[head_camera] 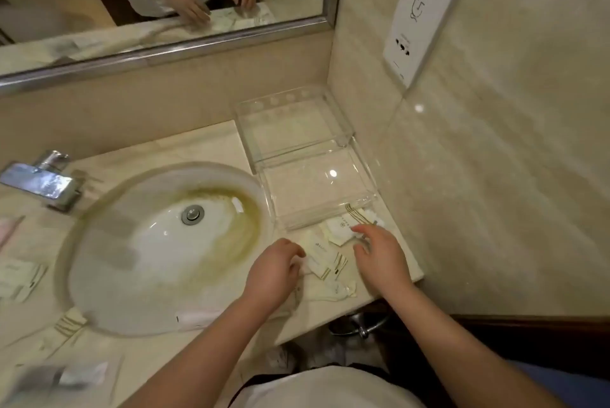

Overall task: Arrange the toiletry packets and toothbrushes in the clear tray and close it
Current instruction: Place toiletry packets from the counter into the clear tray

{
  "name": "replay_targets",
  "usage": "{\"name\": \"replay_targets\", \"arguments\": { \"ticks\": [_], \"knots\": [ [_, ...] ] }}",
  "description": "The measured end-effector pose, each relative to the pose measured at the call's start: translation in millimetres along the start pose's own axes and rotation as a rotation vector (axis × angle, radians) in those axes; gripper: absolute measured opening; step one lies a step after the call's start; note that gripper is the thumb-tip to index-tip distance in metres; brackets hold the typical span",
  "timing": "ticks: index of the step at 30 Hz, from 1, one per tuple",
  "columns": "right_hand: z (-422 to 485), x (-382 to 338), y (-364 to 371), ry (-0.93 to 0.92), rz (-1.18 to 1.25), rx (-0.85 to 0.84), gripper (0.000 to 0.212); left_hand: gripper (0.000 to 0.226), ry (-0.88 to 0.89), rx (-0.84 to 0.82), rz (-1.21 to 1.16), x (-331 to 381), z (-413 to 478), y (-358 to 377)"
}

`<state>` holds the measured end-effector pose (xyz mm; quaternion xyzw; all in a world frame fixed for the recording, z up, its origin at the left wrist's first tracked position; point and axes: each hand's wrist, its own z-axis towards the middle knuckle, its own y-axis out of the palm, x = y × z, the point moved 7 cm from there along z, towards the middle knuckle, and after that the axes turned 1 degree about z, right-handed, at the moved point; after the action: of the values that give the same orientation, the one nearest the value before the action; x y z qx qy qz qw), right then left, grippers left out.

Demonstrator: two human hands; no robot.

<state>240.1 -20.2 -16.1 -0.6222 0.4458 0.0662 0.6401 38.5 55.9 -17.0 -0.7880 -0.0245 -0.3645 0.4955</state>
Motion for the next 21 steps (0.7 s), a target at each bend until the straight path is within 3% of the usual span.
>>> {"name": "replay_targets", "arguments": {
  "ticks": [3,6,9,13,17,21],
  "knots": [
    [19,-15,15,-0.159,-0.245,-0.029,0.045,0.026,-0.043,0.027,-0.020,-4,11,0],
    [29,-14,26,-0.189,-0.412,-0.097,0.044,0.031,-0.120,0.040,-0.056,-11,16,2],
    [33,-11,23,-0.189,-0.458,-0.055,0.036,0.045,-0.167,0.044,-0.069,-12,20,7],
    [32,-15,15,-0.180,-0.397,-0.010,0.022,0.063,-0.187,0.036,0.012,-2,25,16],
    [22,-19,-12,-0.167,-0.284,0.114,0.014,0.065,-0.224,0.033,-0.006,2,30,22],
    [16,-8,-36,0.033,0.132,0.151,0.009,0.054,-0.304,0.044,-0.191,2,31,24]
  ]
}}
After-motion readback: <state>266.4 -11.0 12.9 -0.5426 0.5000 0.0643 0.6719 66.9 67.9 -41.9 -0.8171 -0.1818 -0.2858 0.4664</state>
